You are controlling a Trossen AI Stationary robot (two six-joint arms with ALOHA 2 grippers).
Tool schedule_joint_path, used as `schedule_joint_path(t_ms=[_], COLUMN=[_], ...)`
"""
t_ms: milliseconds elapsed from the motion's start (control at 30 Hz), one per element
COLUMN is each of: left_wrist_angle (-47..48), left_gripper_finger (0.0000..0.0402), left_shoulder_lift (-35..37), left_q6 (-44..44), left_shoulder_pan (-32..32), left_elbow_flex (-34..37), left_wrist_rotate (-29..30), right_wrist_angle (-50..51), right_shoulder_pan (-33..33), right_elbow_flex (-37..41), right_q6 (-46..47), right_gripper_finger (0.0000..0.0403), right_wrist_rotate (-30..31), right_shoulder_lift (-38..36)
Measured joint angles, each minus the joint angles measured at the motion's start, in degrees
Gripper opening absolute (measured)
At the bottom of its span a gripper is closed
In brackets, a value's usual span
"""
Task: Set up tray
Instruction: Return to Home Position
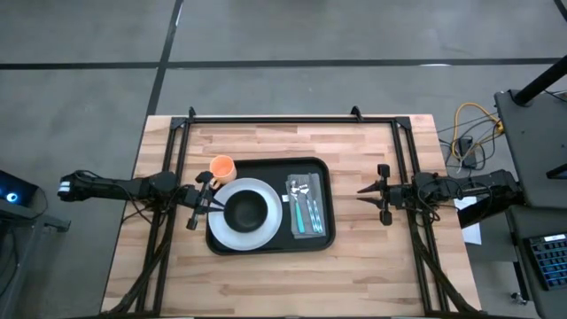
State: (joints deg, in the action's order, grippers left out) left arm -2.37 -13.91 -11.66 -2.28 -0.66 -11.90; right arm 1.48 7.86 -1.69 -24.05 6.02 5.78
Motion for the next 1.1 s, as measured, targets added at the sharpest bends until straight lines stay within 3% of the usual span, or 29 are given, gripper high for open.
schedule_joint_path(t_ms=[733,1100], left_wrist_angle=[0.0,0.0], left_gripper_finger=[0.0022,0.0022], left_shoulder_lift=[0.0,0.0], left_q6=[0.0,0.0], left_shoulder_pan=[0.0,0.0], left_elbow_flex=[0.0,0.0], left_wrist_rotate=[0.0,0.0], right_wrist_angle=[0.0,0.0], right_shoulder_pan=[0.0,0.0], right_elbow_flex=[0.0,0.0], right_q6=[0.0,0.0], right_gripper_finger=[0.0068,0.0082], right_wrist_rotate=[0.0,0.0], right_shoulder_lift=[0.0,0.0])
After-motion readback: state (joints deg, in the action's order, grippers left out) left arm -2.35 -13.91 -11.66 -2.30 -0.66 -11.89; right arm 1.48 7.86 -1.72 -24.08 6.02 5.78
